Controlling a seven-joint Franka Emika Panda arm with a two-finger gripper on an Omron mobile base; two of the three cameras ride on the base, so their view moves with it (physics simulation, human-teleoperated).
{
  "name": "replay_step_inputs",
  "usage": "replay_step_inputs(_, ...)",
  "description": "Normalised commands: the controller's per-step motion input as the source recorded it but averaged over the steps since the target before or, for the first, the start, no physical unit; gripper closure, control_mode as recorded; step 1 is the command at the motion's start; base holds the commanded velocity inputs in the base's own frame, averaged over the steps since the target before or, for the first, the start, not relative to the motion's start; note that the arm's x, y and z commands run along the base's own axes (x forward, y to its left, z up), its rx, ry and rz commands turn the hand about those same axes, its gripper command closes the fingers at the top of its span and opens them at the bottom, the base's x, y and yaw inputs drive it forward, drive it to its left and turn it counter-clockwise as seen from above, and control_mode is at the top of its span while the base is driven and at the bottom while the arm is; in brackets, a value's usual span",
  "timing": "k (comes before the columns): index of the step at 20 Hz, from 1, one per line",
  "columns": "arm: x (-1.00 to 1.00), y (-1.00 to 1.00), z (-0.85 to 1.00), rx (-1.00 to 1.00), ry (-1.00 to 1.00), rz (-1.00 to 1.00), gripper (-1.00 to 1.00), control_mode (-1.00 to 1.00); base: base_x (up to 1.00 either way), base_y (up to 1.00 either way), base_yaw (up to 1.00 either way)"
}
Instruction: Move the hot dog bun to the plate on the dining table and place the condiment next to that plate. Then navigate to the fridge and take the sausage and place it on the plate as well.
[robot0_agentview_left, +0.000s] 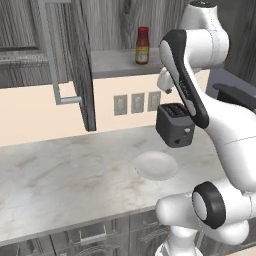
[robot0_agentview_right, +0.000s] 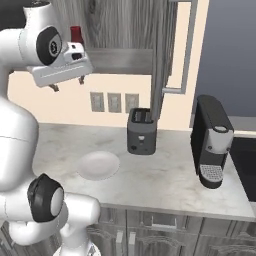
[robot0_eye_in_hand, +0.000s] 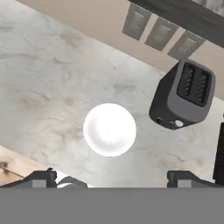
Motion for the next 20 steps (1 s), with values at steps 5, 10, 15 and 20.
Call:
replay_step_inputs(5,0.73,0.31,0.41,0.13,-0.11,0.09,-1.00,-1.00,0.00,0.00,0.00)
replay_step_inputs(10,0.29,0.26,0.51,0.11,-0.27,0.00,-1.00,-1.00,0.00,0.00,0.00)
replay_step_inputs(15,0.20,0.11,0.36,0.14,-0.44,-0.08,-1.00,-1.00,0.00,0.00,0.00)
replay_step_inputs(20,0.41,0.01,0.11,0.14,-0.33,-0.07,-1.00,-1.00,0.00,0.00,0.00)
